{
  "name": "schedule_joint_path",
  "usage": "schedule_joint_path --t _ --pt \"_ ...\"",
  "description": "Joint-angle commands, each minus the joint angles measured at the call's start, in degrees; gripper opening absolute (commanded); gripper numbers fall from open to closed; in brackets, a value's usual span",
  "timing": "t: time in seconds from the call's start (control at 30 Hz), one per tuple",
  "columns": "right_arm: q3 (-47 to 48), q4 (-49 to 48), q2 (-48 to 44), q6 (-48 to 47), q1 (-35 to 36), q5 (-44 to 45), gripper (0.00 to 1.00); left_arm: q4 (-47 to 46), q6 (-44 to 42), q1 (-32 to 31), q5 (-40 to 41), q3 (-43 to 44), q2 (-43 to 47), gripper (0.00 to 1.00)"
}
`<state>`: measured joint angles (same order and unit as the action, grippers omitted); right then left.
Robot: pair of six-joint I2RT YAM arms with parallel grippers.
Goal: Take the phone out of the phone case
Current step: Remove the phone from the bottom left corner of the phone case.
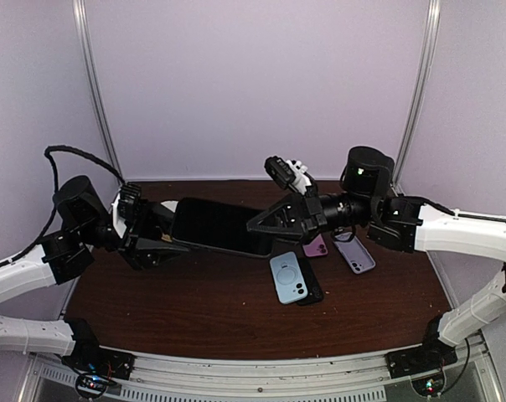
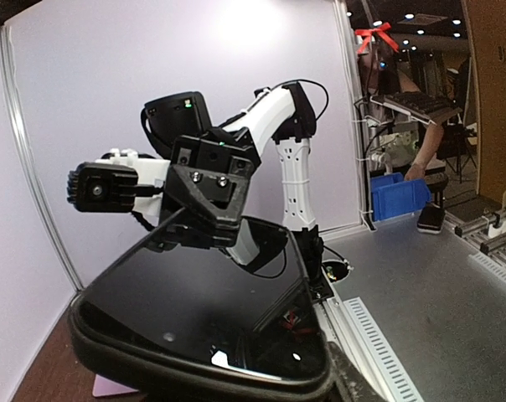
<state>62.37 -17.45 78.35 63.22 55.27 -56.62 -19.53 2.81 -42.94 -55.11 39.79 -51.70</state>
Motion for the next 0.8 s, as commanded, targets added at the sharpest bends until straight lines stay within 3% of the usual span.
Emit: schedule_joint_path --t 0.0,0.23,0.5,0.77 --pt "2.02 3.32 -3.25 -4.78 -0.52 0.17 0.00 -0.28 -2.22 0.46 4.33 1.93 0.37 0.50" --pt "4.47 10.92 -6.57 -16.69 -5.68 -2.79 0.00 10.41 -4.35 0.41 -0.62 7.04 -2.24 0.49" --pt "4.35 14.75 -7.39 -26.83 -6.38 -8.04 0.00 7.80 3.03 0.45 -4.01 9.19 -7.36 0.44" --pt "6.54 29.82 -9.44 -42.77 -6.31 -5.85 0.00 4.85 7.84 0.40 -7.75 10.21 -10.83 0.38"
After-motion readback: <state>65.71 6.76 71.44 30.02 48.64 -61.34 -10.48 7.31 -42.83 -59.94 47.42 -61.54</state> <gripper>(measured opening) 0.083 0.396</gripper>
